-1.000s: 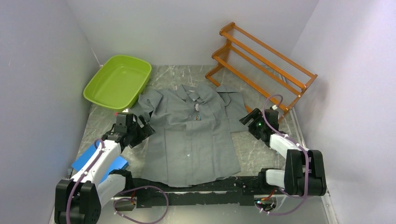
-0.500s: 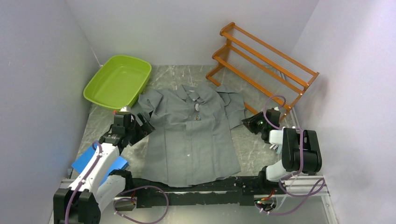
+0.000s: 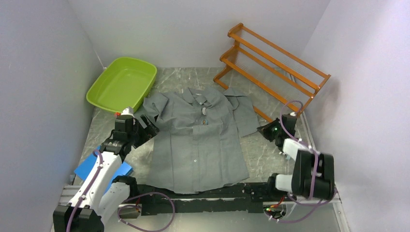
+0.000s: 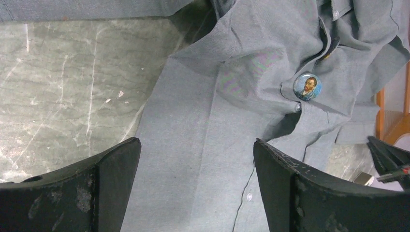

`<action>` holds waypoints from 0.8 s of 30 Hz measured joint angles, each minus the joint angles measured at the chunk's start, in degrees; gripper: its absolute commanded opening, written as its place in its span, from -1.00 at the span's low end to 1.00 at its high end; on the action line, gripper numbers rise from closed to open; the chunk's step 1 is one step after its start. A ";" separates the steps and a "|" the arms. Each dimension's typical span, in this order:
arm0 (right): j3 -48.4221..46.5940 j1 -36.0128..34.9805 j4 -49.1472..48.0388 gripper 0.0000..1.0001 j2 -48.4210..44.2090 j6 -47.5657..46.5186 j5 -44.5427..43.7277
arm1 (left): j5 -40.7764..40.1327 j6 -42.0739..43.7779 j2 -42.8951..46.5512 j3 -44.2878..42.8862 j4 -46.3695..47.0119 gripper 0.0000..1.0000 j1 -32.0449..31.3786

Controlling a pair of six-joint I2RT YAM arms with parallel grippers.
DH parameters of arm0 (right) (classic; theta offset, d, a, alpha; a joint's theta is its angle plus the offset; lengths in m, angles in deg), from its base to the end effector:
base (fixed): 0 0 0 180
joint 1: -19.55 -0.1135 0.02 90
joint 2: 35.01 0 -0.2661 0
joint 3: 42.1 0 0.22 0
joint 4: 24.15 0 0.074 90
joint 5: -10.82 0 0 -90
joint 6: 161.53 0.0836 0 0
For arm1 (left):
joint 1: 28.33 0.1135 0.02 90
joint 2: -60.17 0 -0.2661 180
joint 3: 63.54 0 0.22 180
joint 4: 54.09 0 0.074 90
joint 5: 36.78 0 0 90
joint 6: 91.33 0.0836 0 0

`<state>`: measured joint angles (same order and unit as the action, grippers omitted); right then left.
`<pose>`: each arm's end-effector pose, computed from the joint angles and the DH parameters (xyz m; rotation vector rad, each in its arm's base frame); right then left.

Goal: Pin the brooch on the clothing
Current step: Flatten out the clothes at the center of the board.

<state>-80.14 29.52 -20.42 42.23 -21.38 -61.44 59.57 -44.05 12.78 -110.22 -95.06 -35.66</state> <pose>0.2449 -0.0172 0.1293 1.0515 2.1397 0.7045 0.1745 -0.0318 0.2022 -0.6617 2.2671 -0.5667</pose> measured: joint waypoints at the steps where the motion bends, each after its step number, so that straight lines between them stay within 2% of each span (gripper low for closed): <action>1: 0.00 0.55 2.73 -1.00 -3.54 -0.83 -1.51 | 0.00 0.00 0.00 0.00 0.02 0.82 0.00; 5: -3.34 2.19 13.22 -1.00 -15.58 -3.65 -7.56 | -0.02 0.02 -0.26 0.00 0.44 0.83 0.00; 16: -18.67 7.26 31.91 -1.00 -18.86 -7.08 -20.24 | -1.14 1.51 -4.92 -2.23 0.52 0.88 0.09; 24: -26.77 10.78 37.90 -1.00 -20.92 -7.78 -31.10 | -4.57 2.75 -10.58 -5.20 0.04 0.89 2.95</action>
<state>-106.91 40.30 17.48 21.31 -29.16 -92.55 55.00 -41.30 2.20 -115.42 -95.02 -32.71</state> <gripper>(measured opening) 0.009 0.943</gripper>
